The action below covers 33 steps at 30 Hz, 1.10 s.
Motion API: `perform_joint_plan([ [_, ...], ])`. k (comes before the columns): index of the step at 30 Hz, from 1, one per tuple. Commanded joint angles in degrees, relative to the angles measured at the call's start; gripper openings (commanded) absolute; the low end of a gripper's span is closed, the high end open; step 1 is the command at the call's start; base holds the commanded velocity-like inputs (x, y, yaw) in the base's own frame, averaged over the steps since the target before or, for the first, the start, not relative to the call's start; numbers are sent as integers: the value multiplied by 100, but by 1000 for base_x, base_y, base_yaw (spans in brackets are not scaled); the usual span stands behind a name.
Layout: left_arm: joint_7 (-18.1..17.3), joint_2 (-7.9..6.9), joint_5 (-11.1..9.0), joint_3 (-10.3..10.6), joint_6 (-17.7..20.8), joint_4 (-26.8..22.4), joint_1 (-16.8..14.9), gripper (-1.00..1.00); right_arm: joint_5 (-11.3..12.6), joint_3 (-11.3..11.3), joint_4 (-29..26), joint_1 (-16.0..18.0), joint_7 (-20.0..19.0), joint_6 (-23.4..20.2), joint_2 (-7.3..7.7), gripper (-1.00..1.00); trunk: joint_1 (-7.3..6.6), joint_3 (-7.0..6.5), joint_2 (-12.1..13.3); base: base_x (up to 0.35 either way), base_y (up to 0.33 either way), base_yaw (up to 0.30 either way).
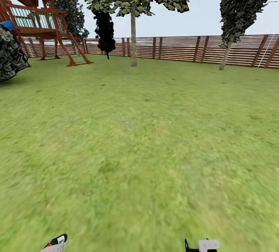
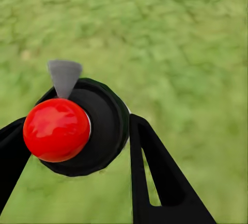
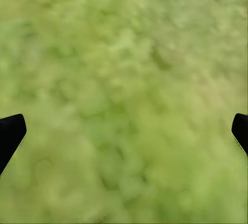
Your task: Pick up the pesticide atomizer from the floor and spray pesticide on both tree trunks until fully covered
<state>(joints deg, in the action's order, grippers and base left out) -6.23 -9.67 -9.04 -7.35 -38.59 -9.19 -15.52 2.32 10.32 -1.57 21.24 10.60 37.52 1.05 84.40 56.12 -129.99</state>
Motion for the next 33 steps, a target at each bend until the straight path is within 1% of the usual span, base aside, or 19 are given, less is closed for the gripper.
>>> perform_joint_plan([
  [1, -62, 0, -55, -21, -10, 5, -4, -100, 23, 49, 3, 3, 29, 10, 0, 100, 3, 5, -2, 339, 0, 0],
  [33, -62, 0, -55, -21, -10, 5, -4, -100, 23, 49, 4, 3, 29, 10, 1, 100, 3, 5, -2, 339, 0, 0],
])
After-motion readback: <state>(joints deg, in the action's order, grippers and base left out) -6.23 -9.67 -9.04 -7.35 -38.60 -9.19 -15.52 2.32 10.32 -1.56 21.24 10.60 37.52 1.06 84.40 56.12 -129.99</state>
